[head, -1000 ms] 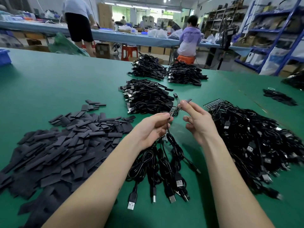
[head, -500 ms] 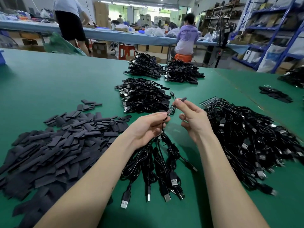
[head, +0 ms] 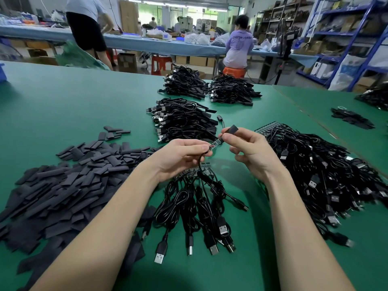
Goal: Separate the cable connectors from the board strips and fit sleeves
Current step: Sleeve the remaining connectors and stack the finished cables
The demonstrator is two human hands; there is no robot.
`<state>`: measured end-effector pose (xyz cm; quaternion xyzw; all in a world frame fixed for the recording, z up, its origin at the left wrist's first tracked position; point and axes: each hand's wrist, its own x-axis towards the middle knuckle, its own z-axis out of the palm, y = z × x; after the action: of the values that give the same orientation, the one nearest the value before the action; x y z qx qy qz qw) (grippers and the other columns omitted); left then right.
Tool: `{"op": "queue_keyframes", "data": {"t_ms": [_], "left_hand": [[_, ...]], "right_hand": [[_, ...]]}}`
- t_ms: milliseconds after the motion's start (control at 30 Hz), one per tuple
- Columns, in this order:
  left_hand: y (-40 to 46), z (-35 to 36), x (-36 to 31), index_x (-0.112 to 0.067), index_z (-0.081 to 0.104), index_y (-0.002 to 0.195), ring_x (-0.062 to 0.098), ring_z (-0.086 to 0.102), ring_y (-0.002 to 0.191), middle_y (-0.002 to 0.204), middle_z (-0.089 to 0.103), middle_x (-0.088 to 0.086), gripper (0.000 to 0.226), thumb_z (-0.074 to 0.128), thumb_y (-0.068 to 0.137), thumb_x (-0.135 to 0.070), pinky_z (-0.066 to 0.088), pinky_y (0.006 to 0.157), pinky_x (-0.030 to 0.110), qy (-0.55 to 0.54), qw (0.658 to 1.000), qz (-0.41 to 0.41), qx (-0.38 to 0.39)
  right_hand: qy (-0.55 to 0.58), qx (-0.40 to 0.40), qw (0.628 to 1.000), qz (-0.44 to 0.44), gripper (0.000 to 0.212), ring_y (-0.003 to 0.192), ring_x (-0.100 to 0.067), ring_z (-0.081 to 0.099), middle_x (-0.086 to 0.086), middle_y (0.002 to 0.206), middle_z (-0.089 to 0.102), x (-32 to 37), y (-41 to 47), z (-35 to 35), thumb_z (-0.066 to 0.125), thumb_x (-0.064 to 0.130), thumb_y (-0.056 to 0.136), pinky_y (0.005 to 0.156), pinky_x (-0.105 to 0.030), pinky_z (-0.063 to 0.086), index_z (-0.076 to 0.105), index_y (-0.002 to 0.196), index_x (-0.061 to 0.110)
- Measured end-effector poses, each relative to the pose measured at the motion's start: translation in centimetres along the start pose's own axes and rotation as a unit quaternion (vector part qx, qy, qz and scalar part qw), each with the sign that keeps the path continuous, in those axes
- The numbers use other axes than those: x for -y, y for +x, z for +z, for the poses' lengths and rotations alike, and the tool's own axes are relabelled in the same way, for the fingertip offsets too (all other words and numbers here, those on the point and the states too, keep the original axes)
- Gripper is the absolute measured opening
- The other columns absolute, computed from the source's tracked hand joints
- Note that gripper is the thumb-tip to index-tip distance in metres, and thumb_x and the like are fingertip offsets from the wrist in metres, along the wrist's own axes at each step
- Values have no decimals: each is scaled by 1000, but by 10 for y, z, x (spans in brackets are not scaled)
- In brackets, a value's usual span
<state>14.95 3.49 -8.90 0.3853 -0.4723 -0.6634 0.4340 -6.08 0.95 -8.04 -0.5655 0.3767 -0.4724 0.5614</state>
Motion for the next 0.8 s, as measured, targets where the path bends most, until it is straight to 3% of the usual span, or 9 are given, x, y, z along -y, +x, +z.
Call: {"op": "queue_keyframes", "data": {"t_ms": [300, 500, 800], "left_hand": [[-4, -2, -3, -16, 82, 89, 6, 63, 67, 85, 74, 2, 12, 74, 80, -16, 51, 62, 14, 8, 999, 29, 16], [-7, -4, -4, -17, 82, 88, 7, 61, 69, 86, 74, 3, 12, 75, 79, -19, 50, 64, 14, 45, 998, 35, 13], [-6, -3, -3, -17, 82, 89, 5, 62, 67, 85, 73, 1, 13, 74, 80, -20, 49, 62, 12, 32, 999, 25, 27]], "right_hand": [[87, 25, 996, 18, 19, 57, -2, 47, 8, 98, 76, -2, -3, 7, 88, 33, 67, 44, -12, 32, 82, 84, 29], [29, 45, 998, -21, 28, 81, -8, 73, -1, 94, 79, 12, -8, 2, 91, 31, 59, 70, -19, 56, 82, 85, 25], [70, 27, 997, -36, 21, 76, -11, 73, -4, 84, 78, 8, -11, 7, 89, 24, 58, 73, -19, 57, 82, 78, 20]]}}
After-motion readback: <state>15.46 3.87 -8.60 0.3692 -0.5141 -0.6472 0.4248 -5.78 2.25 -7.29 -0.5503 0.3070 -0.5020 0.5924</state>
